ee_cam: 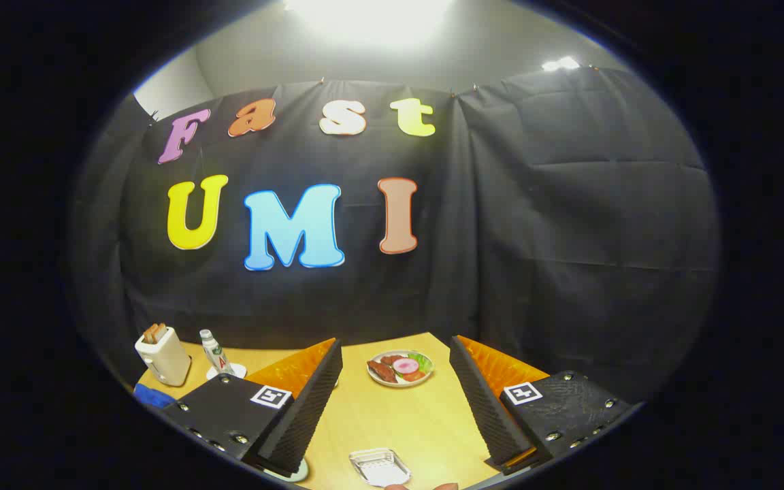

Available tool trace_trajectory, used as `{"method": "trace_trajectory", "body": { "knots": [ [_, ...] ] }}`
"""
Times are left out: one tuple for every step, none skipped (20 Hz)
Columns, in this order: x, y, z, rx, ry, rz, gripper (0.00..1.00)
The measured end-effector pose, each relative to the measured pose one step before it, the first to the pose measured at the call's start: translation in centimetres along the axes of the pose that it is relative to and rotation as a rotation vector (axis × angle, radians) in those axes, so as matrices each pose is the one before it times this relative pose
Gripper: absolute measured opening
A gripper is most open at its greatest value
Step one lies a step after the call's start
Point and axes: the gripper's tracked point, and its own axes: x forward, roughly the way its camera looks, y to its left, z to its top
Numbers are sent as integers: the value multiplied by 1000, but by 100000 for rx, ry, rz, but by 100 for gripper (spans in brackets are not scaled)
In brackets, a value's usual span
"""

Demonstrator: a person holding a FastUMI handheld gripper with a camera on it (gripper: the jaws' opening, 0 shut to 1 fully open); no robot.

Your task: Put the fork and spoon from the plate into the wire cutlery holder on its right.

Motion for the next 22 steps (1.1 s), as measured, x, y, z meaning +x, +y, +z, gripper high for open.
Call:
{"method": "trace_trajectory", "body": {
  "knots": [
    [-552,1412,466,1186,-783,-369,97],
    [-366,1214,875,-163,-2909,-775,98],
    [-353,781,1627,-2213,-5757,-1210,98],
    [-110,409,1560,-4201,-6315,-1870,98],
    [9,122,1225,-3207,-3969,-2907,96],
    [-385,856,452,-996,-1887,110,93],
    [-6,1695,-230,840,876,3275,92],
    [101,1254,-625,282,2699,2621,88],
    [-61,1082,-628,-415,2067,2720,83],
    [110,450,-144,-97,1316,1657,81],
    [-158,661,-186,722,752,2337,77],
    [42,659,-320,1443,789,1937,75],
    [88,373,-420,1498,1340,974,74],
    [57,0,-590,378,1856,-459,74],
    [-71,291,-518,-361,1211,695,65],
    [234,77,-532,-541,1355,586,57],
    [184,338,-699,-635,1577,944,54],
    [290,402,-682,-255,2081,1437,54],
    [324,1053,-1487,420,4073,3977,54],
    [353,1096,-1726,1260,5716,4462,54],
    [392,677,-1816,891,6428,2862,54],
    [389,565,-1807,552,6197,2313,55]
  ]
}}
